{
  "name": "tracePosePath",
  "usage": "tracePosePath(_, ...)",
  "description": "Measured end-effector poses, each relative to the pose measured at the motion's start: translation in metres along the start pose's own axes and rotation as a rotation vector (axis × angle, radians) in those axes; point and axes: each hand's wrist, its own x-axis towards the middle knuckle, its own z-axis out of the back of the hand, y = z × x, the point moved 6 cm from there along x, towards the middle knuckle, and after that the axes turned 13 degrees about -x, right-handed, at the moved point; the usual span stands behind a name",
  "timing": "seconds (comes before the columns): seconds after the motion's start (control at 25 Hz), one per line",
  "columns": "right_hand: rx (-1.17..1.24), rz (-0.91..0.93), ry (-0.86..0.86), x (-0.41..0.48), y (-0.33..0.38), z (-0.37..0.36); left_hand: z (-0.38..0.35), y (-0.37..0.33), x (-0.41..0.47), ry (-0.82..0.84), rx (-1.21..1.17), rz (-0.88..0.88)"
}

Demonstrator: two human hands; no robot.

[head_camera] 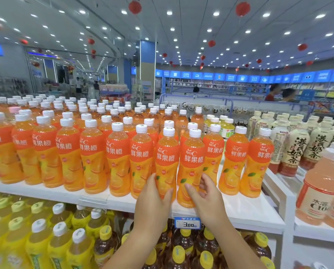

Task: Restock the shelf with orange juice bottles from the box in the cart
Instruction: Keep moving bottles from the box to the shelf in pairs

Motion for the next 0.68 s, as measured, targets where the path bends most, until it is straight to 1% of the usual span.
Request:
tracePosePath(0.16,0.022,0.011,0.013,-0.0023,0.0015,-0.0039,0.0002,0.0025,-0.0027,0.031,0.05,0.018)
tracePosePath(0.32,0.034,0.05,-0.014,-0.0019,0.0012,-0.0035,0.0022,0.0031,-0.0006,0.036,0.093,-0.001)
tracePosePath(0.44,0.004,0.077,-0.032,-0.0025,0.0017,-0.0054,0.004,0.0039,0.0015,0.035,0.124,-0.004)
tracePosePath(0.68,-0.036,0.072,-0.045,-0.0036,-0.0015,-0.0075,0.0055,0.0065,0.0034,0.031,0.128,-0.002)
